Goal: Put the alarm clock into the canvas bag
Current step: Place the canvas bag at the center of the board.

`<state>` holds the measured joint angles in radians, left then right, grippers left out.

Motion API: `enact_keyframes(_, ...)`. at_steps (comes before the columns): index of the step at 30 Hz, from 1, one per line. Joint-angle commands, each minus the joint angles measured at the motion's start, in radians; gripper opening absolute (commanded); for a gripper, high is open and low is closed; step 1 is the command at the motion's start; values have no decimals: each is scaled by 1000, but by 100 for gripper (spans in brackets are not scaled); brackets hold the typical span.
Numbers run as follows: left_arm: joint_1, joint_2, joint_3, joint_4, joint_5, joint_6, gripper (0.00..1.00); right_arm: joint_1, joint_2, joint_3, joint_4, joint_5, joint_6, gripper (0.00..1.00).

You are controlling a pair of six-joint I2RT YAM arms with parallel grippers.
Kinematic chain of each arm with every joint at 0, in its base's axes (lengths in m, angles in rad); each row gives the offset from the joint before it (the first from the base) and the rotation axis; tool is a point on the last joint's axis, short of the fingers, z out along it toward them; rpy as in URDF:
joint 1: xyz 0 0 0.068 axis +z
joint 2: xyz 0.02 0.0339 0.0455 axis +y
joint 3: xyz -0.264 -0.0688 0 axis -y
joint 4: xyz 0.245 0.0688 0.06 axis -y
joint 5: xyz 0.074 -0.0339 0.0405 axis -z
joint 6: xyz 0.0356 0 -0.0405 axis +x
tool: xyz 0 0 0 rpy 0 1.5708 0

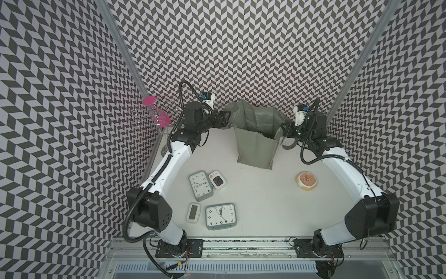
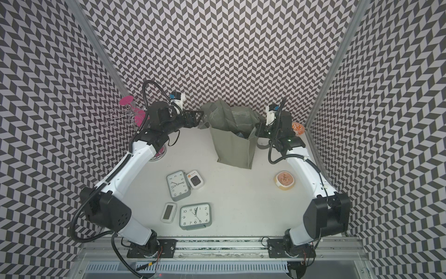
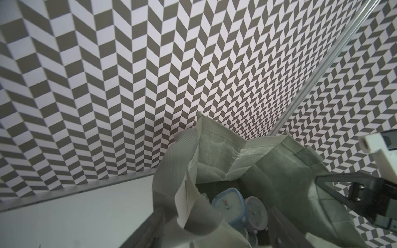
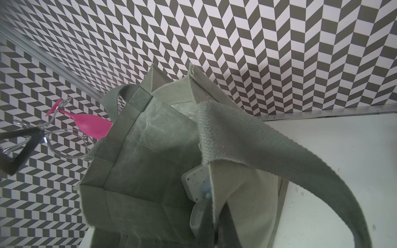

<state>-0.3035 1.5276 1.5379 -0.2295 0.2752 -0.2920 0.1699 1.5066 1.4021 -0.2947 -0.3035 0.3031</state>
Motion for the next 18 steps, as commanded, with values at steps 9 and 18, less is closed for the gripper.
enact_keyframes(9, 6, -367, -459, -279, -248, -23, 99, -30, -30, 2, 141, -90, -27, 0)
enact_keyframes(18, -19, -457, -685, -267, -138, -250, 99, -35, -27, -8, 161, -117, -13, 0)
